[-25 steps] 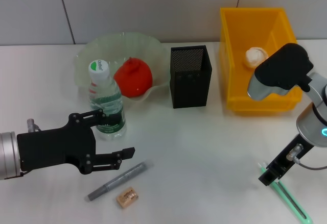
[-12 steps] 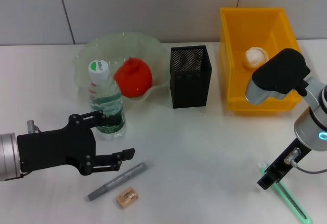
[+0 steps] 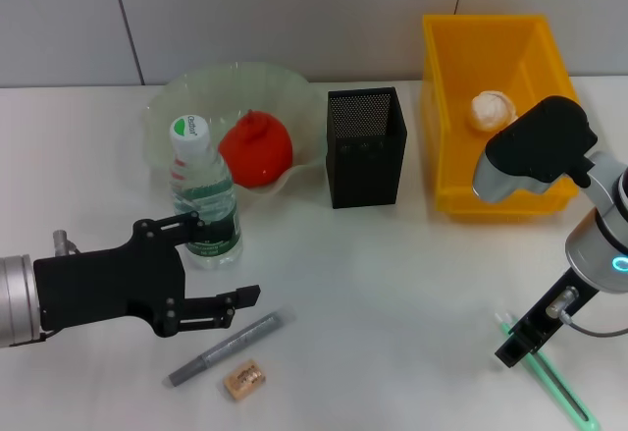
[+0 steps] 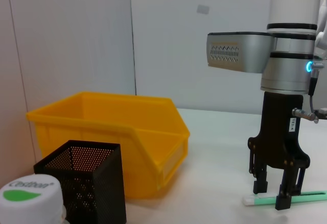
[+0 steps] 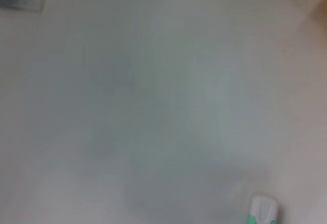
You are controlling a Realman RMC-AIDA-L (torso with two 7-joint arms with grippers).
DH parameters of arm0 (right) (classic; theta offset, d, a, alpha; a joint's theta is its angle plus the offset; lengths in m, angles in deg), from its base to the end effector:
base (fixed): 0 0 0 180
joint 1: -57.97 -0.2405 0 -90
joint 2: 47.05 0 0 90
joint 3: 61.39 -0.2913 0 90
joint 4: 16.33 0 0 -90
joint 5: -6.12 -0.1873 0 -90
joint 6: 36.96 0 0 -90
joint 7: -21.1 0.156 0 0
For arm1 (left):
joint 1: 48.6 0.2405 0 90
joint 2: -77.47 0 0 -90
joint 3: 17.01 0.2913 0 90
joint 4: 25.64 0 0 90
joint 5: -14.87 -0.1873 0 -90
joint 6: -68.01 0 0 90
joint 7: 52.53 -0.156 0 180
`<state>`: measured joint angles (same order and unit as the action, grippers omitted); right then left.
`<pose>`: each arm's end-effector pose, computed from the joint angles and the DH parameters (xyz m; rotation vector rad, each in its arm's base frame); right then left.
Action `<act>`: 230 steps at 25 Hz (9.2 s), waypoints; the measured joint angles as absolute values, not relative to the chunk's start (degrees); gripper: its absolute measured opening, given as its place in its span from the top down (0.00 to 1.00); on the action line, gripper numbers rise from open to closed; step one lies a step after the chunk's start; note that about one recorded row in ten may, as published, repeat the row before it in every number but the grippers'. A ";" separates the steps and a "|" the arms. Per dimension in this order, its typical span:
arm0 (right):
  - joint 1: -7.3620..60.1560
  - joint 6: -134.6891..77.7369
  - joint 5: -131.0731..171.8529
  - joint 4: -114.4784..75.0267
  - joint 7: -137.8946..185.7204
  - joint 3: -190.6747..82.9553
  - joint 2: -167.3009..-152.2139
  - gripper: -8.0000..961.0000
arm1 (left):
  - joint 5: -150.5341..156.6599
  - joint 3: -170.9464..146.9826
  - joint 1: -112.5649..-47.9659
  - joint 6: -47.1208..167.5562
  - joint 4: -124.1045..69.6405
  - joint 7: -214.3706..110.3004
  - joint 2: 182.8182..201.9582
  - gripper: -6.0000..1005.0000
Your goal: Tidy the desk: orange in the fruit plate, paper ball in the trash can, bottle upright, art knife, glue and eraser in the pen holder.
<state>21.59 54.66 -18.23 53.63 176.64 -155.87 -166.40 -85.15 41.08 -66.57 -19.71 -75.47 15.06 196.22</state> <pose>0.2448 0.3390 -0.0459 -2.4808 1.0886 -0.7929 -0.2770 0.2915 -0.0234 -2.7362 -0.2169 -0.6459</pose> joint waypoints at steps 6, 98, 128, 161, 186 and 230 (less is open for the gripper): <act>21.59 54.39 -18.23 52.82 176.89 -155.87 -166.40 0.44 | -85.15 41.08 -66.61 -19.70 -75.47 15.06 196.21 0.20; 33.72 21.74 -88.68 51.81 109.16 -175.41 -166.08 0.81 | -84.28 43.28 -67.19 -19.43 -73.17 14.38 196.30 0.20; 21.39 24.30 -88.04 27.60 104.42 -184.17 -164.44 0.81 | -82.86 46.78 -67.23 -19.33 -72.50 12.54 196.30 0.20; 17.16 17.62 -88.40 19.43 100.59 -180.31 -164.77 0.81 | -82.07 46.97 -67.39 -19.27 -70.20 10.52 196.30 0.20; 16.60 16.74 -87.97 18.41 100.96 -178.95 -164.72 0.79 | -82.07 46.97 -67.18 -19.56 -70.20 10.48 196.39 0.20; 47.88 52.53 -84.48 39.18 87.89 -184.61 -165.56 0.27 | -80.93 45.49 -67.05 -15.13 -68.61 15.07 195.85 0.21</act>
<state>47.88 52.53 -84.48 39.18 87.89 -184.61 -165.56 -80.93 45.49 -67.05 -15.13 -68.61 15.07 195.85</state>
